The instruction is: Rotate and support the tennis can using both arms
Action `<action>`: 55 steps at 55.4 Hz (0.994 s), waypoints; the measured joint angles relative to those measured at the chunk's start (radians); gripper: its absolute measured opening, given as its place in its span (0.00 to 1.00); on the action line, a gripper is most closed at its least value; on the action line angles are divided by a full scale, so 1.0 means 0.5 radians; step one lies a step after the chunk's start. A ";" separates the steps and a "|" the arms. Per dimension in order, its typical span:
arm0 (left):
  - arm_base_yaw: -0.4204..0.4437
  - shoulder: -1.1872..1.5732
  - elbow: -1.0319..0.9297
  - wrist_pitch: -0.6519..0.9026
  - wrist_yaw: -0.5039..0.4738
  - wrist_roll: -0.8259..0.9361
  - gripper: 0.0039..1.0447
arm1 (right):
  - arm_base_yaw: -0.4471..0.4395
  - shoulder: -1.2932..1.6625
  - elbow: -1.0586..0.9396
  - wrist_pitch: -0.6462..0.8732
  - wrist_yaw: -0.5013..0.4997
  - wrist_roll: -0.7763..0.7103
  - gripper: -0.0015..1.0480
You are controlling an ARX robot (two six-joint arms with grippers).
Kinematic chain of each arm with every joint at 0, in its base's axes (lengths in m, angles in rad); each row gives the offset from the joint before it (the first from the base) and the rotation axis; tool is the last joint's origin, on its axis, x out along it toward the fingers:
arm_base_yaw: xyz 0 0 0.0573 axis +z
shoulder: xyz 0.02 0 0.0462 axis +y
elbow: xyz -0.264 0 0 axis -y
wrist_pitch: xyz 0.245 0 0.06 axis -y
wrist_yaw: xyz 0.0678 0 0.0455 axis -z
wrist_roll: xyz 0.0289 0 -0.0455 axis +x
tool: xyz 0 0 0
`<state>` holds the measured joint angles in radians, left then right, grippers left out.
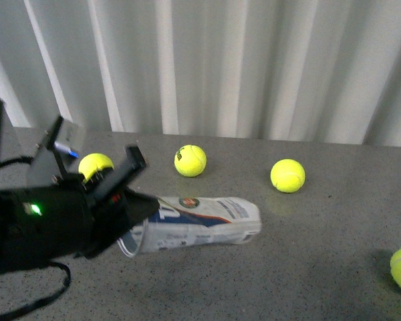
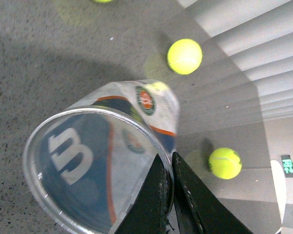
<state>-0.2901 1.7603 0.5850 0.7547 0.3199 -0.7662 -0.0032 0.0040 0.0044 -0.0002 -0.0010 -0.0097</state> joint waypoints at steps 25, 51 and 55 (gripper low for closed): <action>-0.087 -0.853 0.954 -1.956 -0.133 1.619 0.03 | 0.000 0.000 0.000 0.000 0.000 0.000 0.93; -0.223 -0.465 1.509 -3.027 -0.673 3.793 0.03 | 0.000 -0.001 0.000 0.000 0.001 0.000 0.93; -0.252 -0.420 1.512 -3.099 -0.679 3.841 0.03 | 0.000 -0.001 0.000 0.000 0.000 0.000 0.93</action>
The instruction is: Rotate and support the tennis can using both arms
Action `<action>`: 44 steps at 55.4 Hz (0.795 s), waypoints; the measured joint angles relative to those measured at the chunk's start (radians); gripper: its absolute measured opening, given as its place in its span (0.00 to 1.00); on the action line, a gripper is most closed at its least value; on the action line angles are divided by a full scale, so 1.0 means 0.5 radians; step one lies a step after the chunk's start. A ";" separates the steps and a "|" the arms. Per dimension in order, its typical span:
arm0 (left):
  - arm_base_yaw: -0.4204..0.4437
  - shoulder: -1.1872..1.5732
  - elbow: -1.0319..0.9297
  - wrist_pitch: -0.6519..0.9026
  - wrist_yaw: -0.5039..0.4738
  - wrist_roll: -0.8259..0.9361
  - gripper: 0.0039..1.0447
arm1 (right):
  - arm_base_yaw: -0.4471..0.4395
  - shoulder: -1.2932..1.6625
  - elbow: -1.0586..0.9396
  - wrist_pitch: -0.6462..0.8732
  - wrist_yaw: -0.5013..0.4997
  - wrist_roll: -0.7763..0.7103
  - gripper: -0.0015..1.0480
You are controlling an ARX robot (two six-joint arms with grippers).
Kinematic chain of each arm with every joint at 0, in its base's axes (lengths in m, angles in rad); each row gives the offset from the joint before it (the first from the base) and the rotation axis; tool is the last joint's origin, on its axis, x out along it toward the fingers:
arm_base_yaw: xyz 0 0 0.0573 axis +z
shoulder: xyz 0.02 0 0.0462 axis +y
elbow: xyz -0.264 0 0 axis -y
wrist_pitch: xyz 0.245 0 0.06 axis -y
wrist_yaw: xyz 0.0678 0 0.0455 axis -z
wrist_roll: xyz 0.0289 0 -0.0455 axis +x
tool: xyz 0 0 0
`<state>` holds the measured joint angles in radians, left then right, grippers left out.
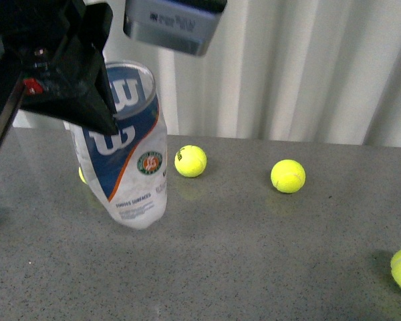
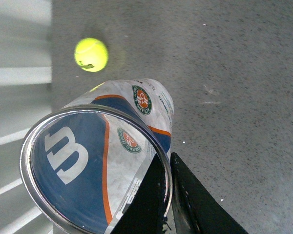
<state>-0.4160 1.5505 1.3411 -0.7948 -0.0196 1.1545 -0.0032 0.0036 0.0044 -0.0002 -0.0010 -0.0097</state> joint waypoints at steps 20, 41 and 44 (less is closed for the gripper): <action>-0.096 0.170 0.089 -0.121 0.044 -0.002 0.03 | 0.000 0.000 0.000 0.000 0.000 0.000 0.93; -0.149 0.379 0.175 -0.096 0.094 -0.069 0.03 | 0.000 0.000 0.000 0.000 0.000 0.000 0.93; -0.161 0.402 0.192 -0.081 0.096 -0.086 0.03 | 0.000 0.000 0.000 0.000 0.000 0.000 0.93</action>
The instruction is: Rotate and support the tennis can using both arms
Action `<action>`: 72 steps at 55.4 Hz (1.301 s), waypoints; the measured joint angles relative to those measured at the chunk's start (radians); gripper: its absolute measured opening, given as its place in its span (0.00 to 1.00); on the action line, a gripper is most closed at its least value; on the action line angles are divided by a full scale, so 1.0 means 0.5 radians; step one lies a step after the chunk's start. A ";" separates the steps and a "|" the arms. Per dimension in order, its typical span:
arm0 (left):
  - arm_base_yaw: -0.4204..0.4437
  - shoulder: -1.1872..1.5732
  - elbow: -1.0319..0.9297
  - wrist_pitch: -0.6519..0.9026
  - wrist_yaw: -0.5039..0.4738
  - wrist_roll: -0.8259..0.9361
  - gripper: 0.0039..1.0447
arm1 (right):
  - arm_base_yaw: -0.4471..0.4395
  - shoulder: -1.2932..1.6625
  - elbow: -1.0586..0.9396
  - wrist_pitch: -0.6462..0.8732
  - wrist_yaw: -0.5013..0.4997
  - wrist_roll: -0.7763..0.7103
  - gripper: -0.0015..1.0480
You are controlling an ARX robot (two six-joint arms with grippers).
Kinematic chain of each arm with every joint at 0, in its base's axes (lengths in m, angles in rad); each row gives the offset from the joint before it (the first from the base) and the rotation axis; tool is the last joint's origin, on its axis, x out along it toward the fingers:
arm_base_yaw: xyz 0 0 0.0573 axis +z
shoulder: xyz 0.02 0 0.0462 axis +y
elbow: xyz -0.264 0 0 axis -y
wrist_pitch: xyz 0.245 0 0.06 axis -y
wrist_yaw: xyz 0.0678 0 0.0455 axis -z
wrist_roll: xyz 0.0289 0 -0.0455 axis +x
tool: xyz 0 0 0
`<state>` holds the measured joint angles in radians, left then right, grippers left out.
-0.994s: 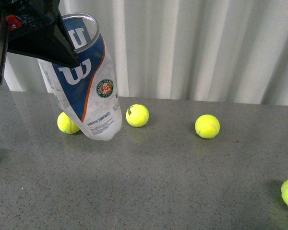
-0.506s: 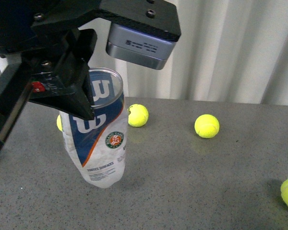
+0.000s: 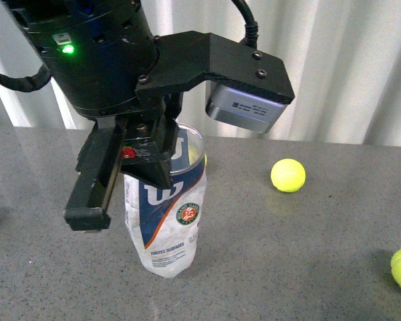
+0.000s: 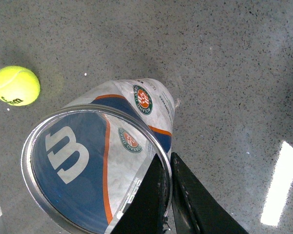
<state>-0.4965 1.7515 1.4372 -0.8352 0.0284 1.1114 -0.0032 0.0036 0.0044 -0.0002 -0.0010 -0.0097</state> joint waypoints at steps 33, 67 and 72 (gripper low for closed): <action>-0.027 0.150 0.053 0.076 -0.009 -0.088 0.05 | 0.000 0.000 0.000 0.000 0.000 0.000 0.93; 0.064 0.105 0.047 0.130 -0.057 -0.082 0.94 | 0.000 0.000 0.000 0.000 0.000 0.000 0.93; 0.073 0.043 0.047 0.112 -0.057 -0.079 0.94 | 0.000 0.000 0.000 0.000 0.000 0.000 0.93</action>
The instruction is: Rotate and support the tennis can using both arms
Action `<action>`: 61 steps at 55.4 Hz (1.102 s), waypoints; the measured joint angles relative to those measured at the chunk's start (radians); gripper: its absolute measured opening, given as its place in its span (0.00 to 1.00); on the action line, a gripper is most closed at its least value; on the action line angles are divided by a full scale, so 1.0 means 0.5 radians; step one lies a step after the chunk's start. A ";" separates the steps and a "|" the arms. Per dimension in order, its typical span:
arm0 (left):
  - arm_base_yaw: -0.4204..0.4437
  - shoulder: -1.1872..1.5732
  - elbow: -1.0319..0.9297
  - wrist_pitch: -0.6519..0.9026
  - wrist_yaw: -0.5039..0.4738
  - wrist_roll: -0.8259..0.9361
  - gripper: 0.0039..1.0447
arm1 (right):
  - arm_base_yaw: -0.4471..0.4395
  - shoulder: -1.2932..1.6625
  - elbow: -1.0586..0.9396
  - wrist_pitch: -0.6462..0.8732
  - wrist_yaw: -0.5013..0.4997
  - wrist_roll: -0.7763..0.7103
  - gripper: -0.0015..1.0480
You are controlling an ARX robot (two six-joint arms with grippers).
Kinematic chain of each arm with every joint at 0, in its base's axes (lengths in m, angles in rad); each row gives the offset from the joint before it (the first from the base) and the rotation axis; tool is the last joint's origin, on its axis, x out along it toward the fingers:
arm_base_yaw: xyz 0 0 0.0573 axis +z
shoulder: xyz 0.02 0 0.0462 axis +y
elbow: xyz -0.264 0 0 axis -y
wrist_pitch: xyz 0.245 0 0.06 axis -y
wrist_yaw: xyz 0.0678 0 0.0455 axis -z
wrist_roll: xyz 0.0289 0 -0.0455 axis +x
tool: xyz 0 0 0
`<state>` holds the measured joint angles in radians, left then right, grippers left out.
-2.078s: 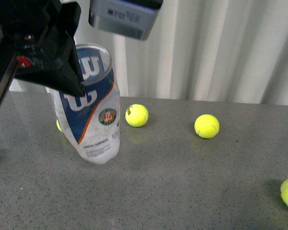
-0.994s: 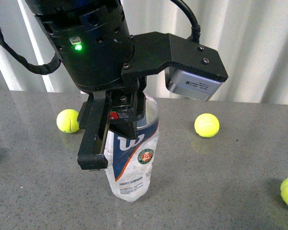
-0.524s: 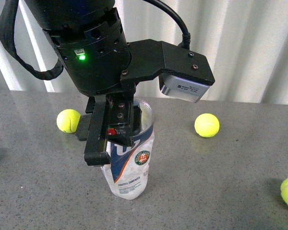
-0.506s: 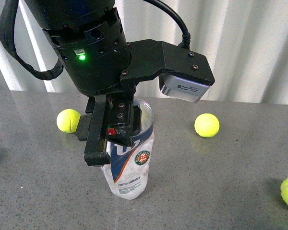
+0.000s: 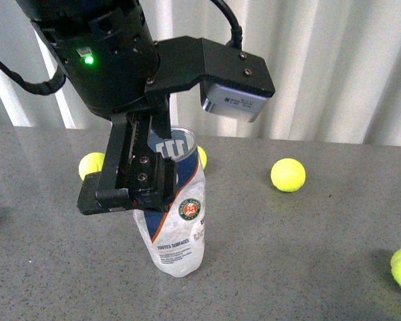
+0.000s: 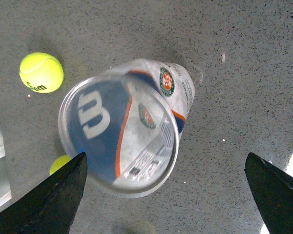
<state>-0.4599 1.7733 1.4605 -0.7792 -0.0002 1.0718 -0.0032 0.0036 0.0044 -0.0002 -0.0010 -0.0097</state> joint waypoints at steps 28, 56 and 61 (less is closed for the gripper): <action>0.167 -0.841 -0.342 0.820 0.288 -0.697 0.94 | 0.000 0.000 0.000 0.000 0.001 0.000 0.93; 0.913 -1.798 -2.105 2.415 -0.012 -1.966 0.61 | 0.000 0.000 0.000 0.000 0.001 0.000 0.93; 0.927 -1.906 -2.278 2.558 -0.011 -2.065 0.45 | 0.000 0.000 0.000 0.000 -0.003 0.000 0.93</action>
<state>0.0036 0.8204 0.3214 0.4999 -0.0055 0.0395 -0.0032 0.0036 0.0044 -0.0002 -0.0025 -0.0097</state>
